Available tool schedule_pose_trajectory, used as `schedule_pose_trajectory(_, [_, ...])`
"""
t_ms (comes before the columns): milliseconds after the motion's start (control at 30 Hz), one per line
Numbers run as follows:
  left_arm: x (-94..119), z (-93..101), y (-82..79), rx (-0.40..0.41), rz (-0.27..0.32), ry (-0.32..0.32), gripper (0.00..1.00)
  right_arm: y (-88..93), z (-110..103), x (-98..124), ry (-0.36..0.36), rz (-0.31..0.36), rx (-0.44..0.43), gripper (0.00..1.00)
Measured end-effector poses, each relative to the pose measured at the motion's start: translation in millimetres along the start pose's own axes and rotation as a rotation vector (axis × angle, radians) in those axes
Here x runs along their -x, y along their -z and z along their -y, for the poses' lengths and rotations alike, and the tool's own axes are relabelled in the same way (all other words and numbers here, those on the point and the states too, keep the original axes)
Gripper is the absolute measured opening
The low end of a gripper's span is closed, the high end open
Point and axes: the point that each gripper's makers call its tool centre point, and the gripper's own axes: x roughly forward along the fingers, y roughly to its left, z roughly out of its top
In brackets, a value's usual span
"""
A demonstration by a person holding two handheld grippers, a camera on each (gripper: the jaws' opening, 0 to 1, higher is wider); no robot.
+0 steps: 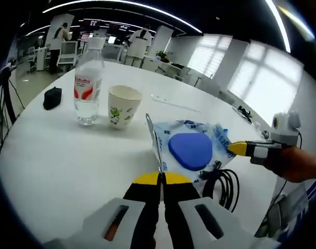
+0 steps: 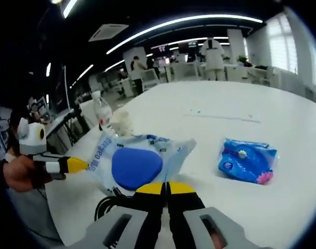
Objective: Arrange the tabletop items into an orderly group along one side of the table until the central work area is clear of visible clutter.
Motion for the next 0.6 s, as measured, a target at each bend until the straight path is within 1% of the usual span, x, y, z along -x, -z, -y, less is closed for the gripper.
schedule_pose_trajectory(133, [3, 5.0, -5.6, -0.004, 0.019, 0.009, 0.00, -10.0, -4, 13, 0.002, 0.024, 0.018, 0.00])
schedule_pose_trajectory(200, [6, 8.3, -6.0, -0.010, 0.026, 0.013, 0.00, -9.2, -3, 12, 0.002, 0.032, 0.020, 0.00])
schedule_pose_trajectory(367, [8, 12.1, -6.9, -0.013, 0.033, 0.016, 0.00, -9.8, -7, 21, 0.008, 0.047, 0.028, 0.00])
schedule_pose_trajectory(467, [11, 15.5, -10.4, -0.014, 0.042, 0.020, 0.00, -13.3, -10, 24, 0.009, 0.055, 0.031, 0.00])
schedule_pose_trajectory(533, [14, 17.7, -13.8, -0.017, 0.047, 0.022, 0.00, -13.6, -11, 30, 0.013, 0.061, 0.030, 0.00])
schedule_pose_trajectory(600, [16, 19.5, -14.8, -0.019, 0.052, 0.024, 0.00, -14.9, -10, 28, 0.014, 0.070, 0.031, 0.00])
